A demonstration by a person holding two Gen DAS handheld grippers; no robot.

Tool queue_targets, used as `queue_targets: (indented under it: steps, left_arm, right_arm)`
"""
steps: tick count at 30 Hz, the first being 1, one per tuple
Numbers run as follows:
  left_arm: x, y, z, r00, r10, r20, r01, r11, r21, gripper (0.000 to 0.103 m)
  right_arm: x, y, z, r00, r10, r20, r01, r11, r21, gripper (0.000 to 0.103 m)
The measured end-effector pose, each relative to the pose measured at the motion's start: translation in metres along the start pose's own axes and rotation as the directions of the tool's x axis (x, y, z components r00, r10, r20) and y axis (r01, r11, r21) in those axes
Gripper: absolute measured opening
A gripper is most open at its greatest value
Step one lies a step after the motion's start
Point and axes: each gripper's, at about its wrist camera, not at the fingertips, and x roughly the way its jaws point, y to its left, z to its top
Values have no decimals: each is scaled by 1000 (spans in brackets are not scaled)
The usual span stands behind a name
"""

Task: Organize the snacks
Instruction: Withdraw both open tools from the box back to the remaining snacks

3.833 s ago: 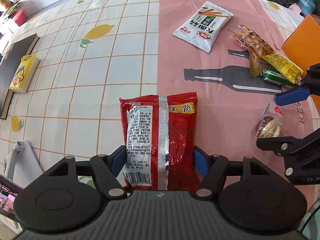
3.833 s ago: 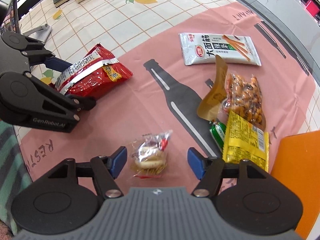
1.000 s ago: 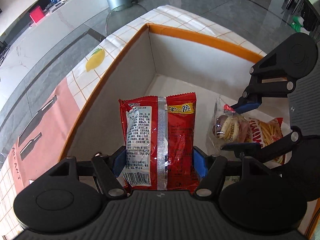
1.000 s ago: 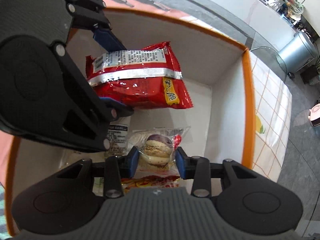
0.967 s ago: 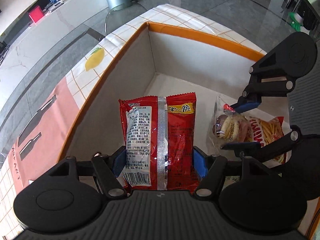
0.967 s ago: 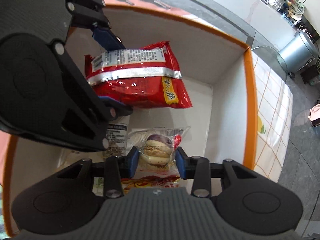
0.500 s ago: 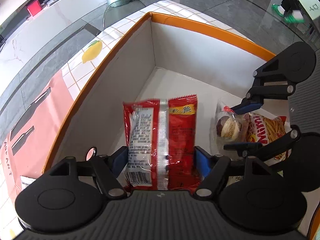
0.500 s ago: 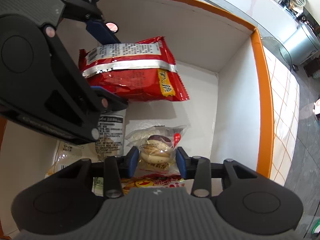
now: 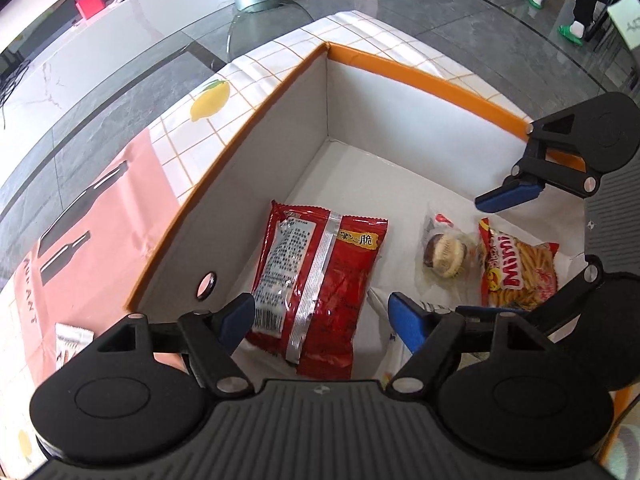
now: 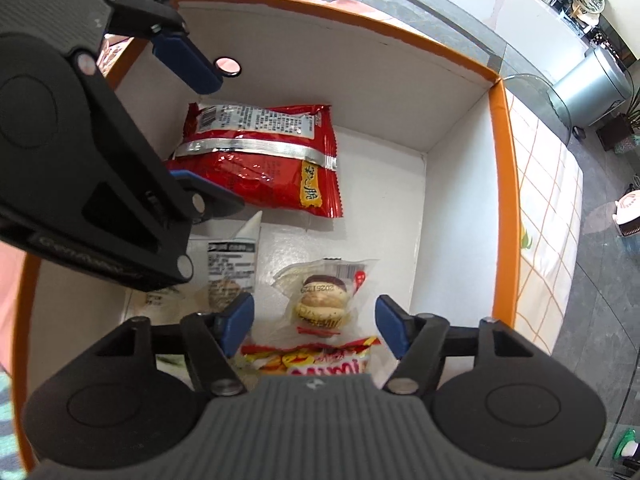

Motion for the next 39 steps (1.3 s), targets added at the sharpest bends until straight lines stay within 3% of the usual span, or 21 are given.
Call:
queue_targets:
  steps: [6,9,16,23,28,31,35,39]
  left_arm:
    - [-38,10,-9,1000,-8,25,9,999,-52,89]
    - [-64,17,-16,999,-8,42,11,998,-65,89]
    - [-111,48,-46,995,51,88,-41,994,-103,89]
    - [-133,94,-98,984,147,104,-113,953,-282,89]
    - [-134,116,-148,986,111,127,-46,901,-431,87]
    - [-127,118,-174,984,129,126,-54,878,-475,85]
    - [-112,119,-198,983,160,94,-94,865,-494,83]
    - [-94,119,-212,986,153,63,-105,874,-475,81]
  right_arm:
    - [-16,10,11,993,-50,-111,52,999,11,69]
    - [-34,16,15,992,-56,-114,61,998,33,69]
    - [-96,42,36,998,-58,35,57,998,36,69]
    - [-129,91,61,982,9,186,-18,999,46,69]
    - [-127,142,69,973,66,223,-71,997,14,70]
    - [-105,166,67,971,78,224,-81,997,7,69]
    - [-74,189,61,969,94,229,-104,994,33,69]
    - [-42,202,55,970,87,227,-101,994,49,69]
